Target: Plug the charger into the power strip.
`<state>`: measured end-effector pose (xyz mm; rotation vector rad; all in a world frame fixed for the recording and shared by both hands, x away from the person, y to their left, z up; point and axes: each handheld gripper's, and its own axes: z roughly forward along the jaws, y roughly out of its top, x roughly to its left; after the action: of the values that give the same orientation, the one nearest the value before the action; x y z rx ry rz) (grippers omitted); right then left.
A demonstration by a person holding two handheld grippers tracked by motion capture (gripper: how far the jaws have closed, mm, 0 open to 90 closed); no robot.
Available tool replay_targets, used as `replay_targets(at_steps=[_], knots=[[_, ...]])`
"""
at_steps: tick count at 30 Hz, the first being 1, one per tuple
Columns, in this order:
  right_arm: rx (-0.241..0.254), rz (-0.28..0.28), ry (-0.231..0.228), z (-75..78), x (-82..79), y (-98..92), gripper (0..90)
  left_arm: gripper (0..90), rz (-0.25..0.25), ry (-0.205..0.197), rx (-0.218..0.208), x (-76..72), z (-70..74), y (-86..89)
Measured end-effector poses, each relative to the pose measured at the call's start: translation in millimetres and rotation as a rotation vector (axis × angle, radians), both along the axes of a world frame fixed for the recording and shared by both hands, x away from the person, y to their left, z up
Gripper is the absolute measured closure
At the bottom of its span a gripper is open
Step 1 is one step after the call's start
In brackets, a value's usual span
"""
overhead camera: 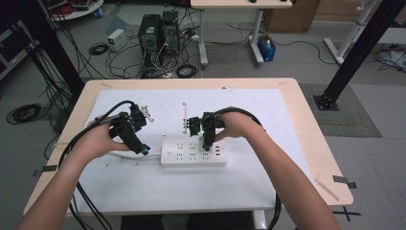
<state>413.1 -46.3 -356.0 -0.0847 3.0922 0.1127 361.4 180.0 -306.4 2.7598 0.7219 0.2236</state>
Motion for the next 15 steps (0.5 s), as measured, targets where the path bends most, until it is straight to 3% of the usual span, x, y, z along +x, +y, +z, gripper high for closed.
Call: replay_targets(at_steps=[6, 8, 10, 11, 12, 13, 14, 15], knots=[[0.036, -0.005, -0.006, -5.1, 0.2, -0.9, 63.4, 19.4, -0.011, 0.006, 0.011, -2.2, -1.2, -0.7], [0.119, -0.014, 0.030, -7.6, 5.3, -10.8, 62.7, 19.4, -0.004, 0.003, -0.001, -2.4, -0.2, 1.4], [0.121, -0.013, 0.041, -7.5, 6.9, -11.6, 62.0, 19.4, -0.001, 0.004, -0.003, -1.9, -0.3, 2.2], [0.090, -0.107, 0.075, -7.1, 11.5, -10.4, 40.3, 19.4, -0.005, 0.004, -0.001, -0.8, -0.3, 3.7], [0.120, -0.159, 0.109, -3.9, 13.8, -13.1, 38.8, 19.4, 0.010, 0.004, -0.012, -0.2, -1.2, 7.1], [0.120, -0.159, 0.109, -3.9, 13.8, -13.1, 38.8, 19.4, 0.010, 0.004, -0.012, -0.2, -1.2, 7.1], [0.189, -0.226, 0.129, 10.4, 12.2, -22.6, 33.0, 19.4, 0.025, 0.005, -0.014, 0.8, -1.6, 11.6], [0.208, -0.278, 0.133, 18.5, 11.9, -29.1, 30.5, 19.4, 0.029, 0.008, -0.014, 2.2, -1.6, 13.8]])
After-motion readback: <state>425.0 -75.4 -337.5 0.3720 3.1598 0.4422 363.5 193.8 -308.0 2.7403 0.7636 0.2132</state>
